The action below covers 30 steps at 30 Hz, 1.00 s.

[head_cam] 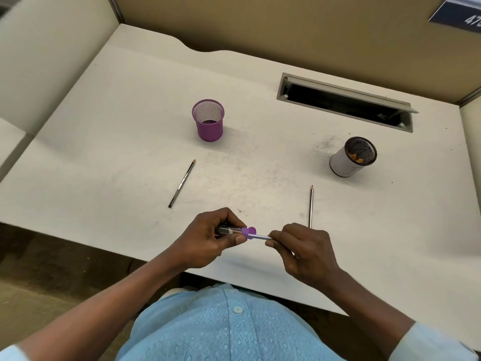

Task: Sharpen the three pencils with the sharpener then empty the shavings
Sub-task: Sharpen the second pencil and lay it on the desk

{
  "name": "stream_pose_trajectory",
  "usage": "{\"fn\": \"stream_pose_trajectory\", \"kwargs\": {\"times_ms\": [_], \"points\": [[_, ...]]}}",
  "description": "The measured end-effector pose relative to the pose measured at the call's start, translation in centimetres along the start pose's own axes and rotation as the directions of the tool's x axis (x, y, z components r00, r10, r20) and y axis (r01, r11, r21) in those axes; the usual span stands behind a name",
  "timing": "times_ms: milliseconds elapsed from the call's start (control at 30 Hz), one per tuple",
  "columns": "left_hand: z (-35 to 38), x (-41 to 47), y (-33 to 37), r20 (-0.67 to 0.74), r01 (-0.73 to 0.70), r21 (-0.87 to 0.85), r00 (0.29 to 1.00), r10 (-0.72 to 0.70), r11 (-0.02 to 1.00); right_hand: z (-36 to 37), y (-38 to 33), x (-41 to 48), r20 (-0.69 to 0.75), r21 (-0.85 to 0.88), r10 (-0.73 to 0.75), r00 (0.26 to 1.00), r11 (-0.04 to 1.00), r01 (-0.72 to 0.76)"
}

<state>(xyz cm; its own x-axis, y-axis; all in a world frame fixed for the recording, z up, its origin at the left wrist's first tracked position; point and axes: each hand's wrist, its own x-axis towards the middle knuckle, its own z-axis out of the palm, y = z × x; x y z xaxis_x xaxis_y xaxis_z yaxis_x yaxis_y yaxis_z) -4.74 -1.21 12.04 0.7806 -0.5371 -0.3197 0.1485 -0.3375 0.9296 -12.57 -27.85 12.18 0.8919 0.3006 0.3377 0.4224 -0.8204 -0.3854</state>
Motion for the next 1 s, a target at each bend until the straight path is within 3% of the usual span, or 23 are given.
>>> {"fn": "stream_pose_trajectory", "kwargs": {"times_ms": [67, 100, 133, 167, 200, 233, 267, 333, 400, 467, 533, 600, 667, 700, 733, 767, 800, 833, 867, 933, 1000], "points": [[0.1, -0.1, 0.3, -0.002, -0.026, 0.003, 1.000, 0.026, 1.000, 0.1, -0.2, -0.1, -0.013, -0.005, 0.049, 0.999, 0.999, -0.049], [0.1, -0.2, 0.4, -0.006, -0.046, 0.024, 0.999, 0.046, 0.999, 0.1, -0.6, 0.2, 0.058, 0.134, 0.188, 0.980, 0.972, -0.194], [0.0, -0.3, 0.5, -0.006, -0.066, 0.054, 0.998, 0.067, 0.996, -0.1, -0.7, 0.7, 0.219, 0.320, 0.354, 0.909, 0.854, -0.409], [-0.1, -0.4, 0.5, 0.006, -0.086, 0.084, 0.996, 0.086, 0.993, -0.3, -0.6, 1.2, 0.440, 0.442, 0.464, 0.769, 0.634, -0.635], [-0.2, -0.5, 0.4, 0.027, -0.101, 0.104, 0.995, 0.099, 0.989, -0.6, -0.4, 1.6, 0.637, 0.457, 0.476, 0.606, 0.399, -0.795], [-0.3, -0.6, 0.4, 0.046, -0.111, 0.113, 0.993, 0.106, 0.987, -0.8, -0.2, 1.9, 0.765, 0.419, 0.427, 0.483, 0.241, -0.875], [-0.3, -0.6, 0.4, 0.058, -0.116, 0.116, 0.992, 0.110, 0.986, -1.0, 0.0, 1.9, 0.826, 0.390, 0.369, 0.427, 0.172, -0.904], [-0.4, -0.6, 0.4, 0.059, -0.112, 0.122, 0.993, 0.106, 0.986, -1.1, -0.1, 1.8, 0.826, 0.415, 0.327, 0.459, 0.199, -0.888], [-0.6, -0.4, 0.2, 0.048, -0.090, 0.116, 0.995, 0.085, 0.989, -0.9, -0.3, 1.4, 0.730, 0.476, 0.400, 0.554, 0.284, -0.832], [-0.7, -0.1, 0.2, 0.031, -0.076, 0.100, 0.997, 0.074, 0.992, -0.4, -0.3, 0.6, 0.476, 0.510, 0.436, 0.764, 0.571, -0.644], [-0.4, 0.0, 0.2, 0.024, -0.058, 0.073, 0.998, 0.056, 0.996, -0.1, 0.0, 0.1, 0.156, 0.348, 0.261, 0.953, 0.888, -0.300], [0.0, -0.1, 0.4, 0.018, -0.052, 0.043, 0.999, 0.051, 0.998, 0.0, -0.1, -0.4, -0.005, 0.083, 0.038, 0.999, 0.996, -0.037], [0.3, 0.0, 0.7, -0.003, -0.068, 0.043, 0.998, 0.068, 0.997, 0.1, -0.2, -0.6, -0.026, 0.033, 0.057, 0.998, 0.998, -0.056], [0.2, -0.1, 0.8, -0.013, -0.082, 0.060, 0.997, 0.082, 0.995, 0.0, -0.4, -0.3, 0.049, 0.144, 0.197, 0.979, 0.969, -0.202], [0.1, -0.1, 0.8, -0.012, -0.095, 0.085, 0.995, 0.096, 0.992, -0.2, -0.5, 0.3, 0.220, 0.327, 0.366, 0.904, 0.845, -0.422], [0.0, -0.2, 0.9, 0.001, -0.105, 0.112, 0.994, 0.106, 0.988, -0.4, -0.4, 0.8, 0.454, 0.454, 0.473, 0.755, 0.606, -0.653], [0.0, -0.3, 0.9, 0.021, -0.111, 0.134, 0.994, 0.110, 0.985, -0.7, -0.2, 1.3, 0.657, 0.454, 0.484, 0.577, 0.356, -0.817], [0.1, -0.4, 0.8, 0.041, -0.110, 0.149, 0.994, 0.105, 0.983, -1.0, 0.2, 1.5, 0.785, 0.395, 0.435, 0.441, 0.198, -0.897], [0.1, -0.5, 0.7, 0.059, -0.098, 0.153, 0.994, 0.090, 0.983, -1.2, 0.4, 1.6, 0.846, 0.353, 0.376, 0.379, 0.139, -0.925], [0.3, -0.6, 0.5, 0.064, -0.066, 0.143, 0.996, 0.058, 0.988, -1.2, 0.3, 1.4, 0.846, 0.371, 0.335, 0.414, 0.186, -0.910], [0.1, -0.6, 0.4, 0.049, -0.049, 0.135, 0.998, 0.043, 0.990, -0.8, -0.1, 1.0, 0.769, 0.432, 0.386, 0.510, 0.274, -0.859]]}}
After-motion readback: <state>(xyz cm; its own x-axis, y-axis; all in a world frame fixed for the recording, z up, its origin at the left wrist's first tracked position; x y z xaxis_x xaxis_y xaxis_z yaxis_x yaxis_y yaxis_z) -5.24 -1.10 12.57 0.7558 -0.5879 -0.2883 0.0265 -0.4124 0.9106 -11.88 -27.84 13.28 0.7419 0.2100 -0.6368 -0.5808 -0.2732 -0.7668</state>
